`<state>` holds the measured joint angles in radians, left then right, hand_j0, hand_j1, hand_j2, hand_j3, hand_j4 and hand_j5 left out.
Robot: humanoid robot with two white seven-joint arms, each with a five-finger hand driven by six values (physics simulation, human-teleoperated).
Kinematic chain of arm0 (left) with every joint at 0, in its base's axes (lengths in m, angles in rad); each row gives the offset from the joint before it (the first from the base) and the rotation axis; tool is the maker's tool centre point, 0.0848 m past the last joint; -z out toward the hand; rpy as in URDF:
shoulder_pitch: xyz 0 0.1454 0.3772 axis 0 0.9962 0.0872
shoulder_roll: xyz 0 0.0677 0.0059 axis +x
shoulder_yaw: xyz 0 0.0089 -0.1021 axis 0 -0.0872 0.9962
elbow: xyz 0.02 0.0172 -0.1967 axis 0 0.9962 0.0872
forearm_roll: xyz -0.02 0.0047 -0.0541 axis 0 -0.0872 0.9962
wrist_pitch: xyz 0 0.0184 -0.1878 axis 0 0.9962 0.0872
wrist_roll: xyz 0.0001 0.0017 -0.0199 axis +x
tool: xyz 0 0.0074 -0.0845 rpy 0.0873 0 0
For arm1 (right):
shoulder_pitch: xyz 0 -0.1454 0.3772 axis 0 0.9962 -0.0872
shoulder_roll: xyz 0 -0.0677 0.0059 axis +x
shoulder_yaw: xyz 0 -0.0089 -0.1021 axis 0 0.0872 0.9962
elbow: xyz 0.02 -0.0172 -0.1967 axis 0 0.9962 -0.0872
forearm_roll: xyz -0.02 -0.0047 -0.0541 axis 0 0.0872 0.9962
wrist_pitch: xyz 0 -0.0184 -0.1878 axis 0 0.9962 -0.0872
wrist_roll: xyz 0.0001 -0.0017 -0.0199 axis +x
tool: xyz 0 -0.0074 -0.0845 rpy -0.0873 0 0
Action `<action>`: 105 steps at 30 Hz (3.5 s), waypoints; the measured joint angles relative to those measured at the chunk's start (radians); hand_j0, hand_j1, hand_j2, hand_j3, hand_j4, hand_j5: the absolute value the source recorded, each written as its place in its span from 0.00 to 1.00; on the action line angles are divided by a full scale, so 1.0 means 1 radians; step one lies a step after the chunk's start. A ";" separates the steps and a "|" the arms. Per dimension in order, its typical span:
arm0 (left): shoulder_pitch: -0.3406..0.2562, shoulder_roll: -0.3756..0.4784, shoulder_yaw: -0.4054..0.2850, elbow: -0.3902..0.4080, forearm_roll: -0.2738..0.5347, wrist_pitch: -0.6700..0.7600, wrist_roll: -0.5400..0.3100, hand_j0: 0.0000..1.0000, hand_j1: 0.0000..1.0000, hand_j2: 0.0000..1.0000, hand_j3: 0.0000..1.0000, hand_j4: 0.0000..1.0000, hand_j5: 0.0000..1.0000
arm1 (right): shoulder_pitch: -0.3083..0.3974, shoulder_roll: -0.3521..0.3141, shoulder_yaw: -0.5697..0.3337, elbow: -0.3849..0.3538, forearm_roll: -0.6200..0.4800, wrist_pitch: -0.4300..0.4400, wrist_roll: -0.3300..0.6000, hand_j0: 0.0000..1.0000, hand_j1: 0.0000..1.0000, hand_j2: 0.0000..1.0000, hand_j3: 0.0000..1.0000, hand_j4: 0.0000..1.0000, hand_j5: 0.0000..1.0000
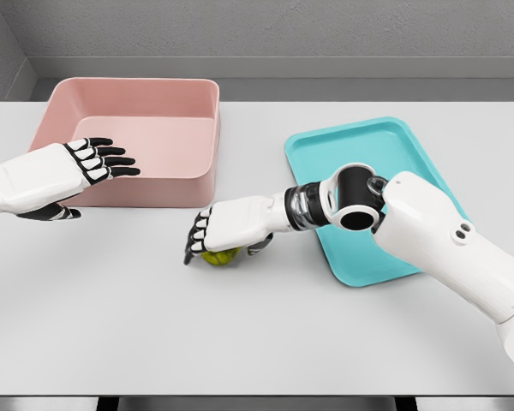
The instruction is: Put the tennis from the blue tray into the pink basket with both arms
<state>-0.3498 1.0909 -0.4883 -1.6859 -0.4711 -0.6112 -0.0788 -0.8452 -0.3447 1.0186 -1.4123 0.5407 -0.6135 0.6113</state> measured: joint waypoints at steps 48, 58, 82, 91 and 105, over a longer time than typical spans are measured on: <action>-0.276 -0.336 -0.338 0.001 -0.178 -0.001 -0.179 1.00 1.00 1.00 1.00 1.00 1.00 | 0.776 -0.311 -1.162 -0.301 -0.403 0.000 0.000 1.00 1.00 1.00 1.00 1.00 1.00; -0.278 -0.363 -0.364 0.066 -0.136 -0.001 -0.178 1.00 1.00 1.00 1.00 1.00 1.00 | 0.773 -0.310 -1.163 -0.290 -0.403 0.000 0.000 1.00 1.00 1.00 1.00 1.00 1.00; -0.273 -0.386 -0.418 0.108 -0.134 -0.001 -0.179 1.00 1.00 1.00 1.00 1.00 1.00 | 0.773 -0.305 -1.162 -0.281 -0.403 0.000 0.000 1.00 1.00 1.00 1.00 1.00 1.00; -0.273 -0.386 -0.435 0.109 -0.139 -0.001 -0.187 0.73 0.73 0.73 0.73 0.73 0.73 | 0.773 -0.305 -1.163 -0.278 -0.403 0.000 0.000 1.00 1.00 1.00 1.00 1.00 1.00; -0.273 -0.384 -0.435 0.130 -0.130 0.000 -0.202 0.55 0.55 0.55 0.55 0.55 0.55 | 0.773 -0.303 -1.163 -0.276 -0.403 0.000 0.000 1.00 1.00 1.00 1.00 1.00 1.00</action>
<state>-0.6228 0.7065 -0.9232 -1.5559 -0.6015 -0.6116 -0.2809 -0.0721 -0.6481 -0.1441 -1.6885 0.1381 -0.6139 0.6114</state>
